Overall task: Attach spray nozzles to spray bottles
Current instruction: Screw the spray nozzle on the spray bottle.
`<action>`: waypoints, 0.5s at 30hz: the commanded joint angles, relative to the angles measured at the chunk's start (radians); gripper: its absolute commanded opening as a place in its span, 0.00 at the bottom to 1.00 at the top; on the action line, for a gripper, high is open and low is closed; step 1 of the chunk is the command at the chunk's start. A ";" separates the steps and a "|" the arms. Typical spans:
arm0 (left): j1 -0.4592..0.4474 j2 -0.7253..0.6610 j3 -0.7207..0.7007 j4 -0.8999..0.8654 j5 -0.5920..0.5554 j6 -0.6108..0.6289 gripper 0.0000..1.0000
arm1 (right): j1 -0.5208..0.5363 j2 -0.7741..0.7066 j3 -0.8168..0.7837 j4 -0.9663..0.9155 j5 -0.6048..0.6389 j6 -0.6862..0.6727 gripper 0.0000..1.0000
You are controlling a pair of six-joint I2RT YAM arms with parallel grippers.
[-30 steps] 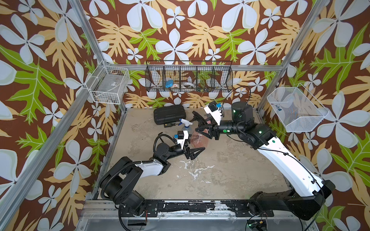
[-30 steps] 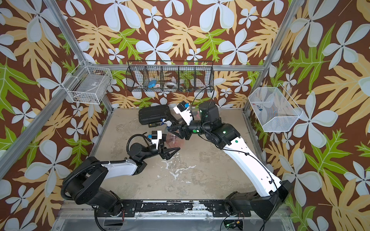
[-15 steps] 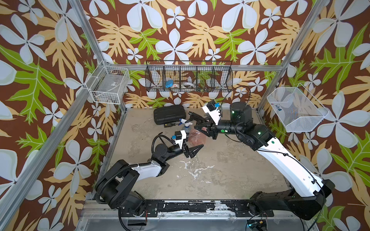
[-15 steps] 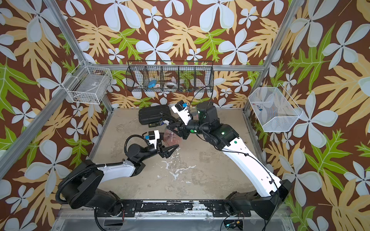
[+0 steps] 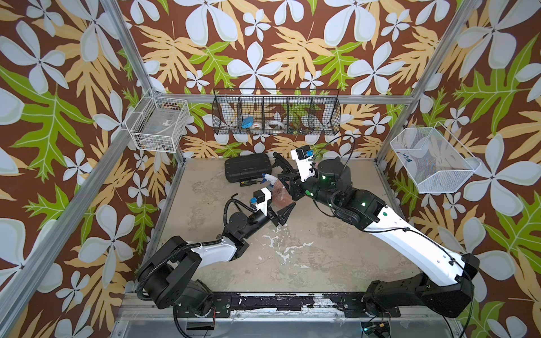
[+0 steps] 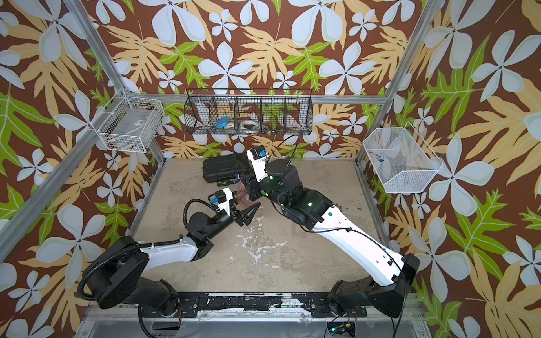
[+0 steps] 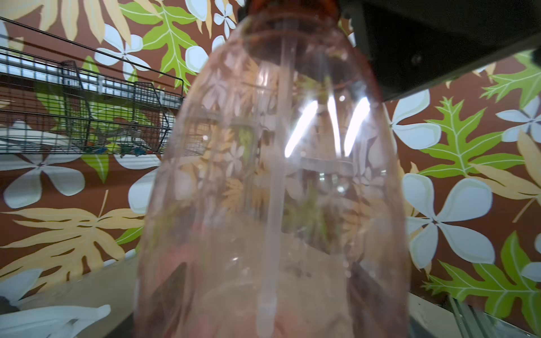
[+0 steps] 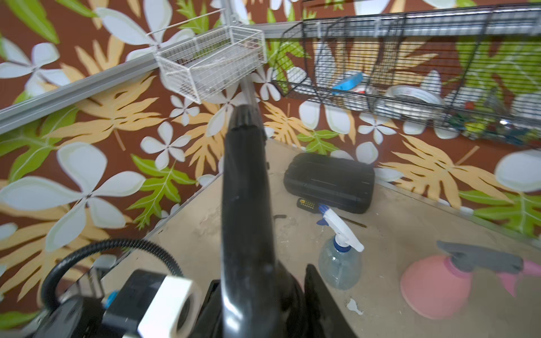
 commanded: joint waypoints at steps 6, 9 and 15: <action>-0.080 0.016 0.018 0.150 -0.386 0.130 0.57 | 0.088 0.034 -0.018 -0.148 0.343 0.394 0.00; -0.079 0.018 -0.005 0.168 -0.343 0.122 0.58 | 0.087 0.032 -0.003 -0.152 0.317 0.328 0.00; -0.074 0.007 -0.050 0.174 -0.207 0.131 0.60 | -0.003 -0.036 0.022 -0.136 -0.154 -0.054 0.63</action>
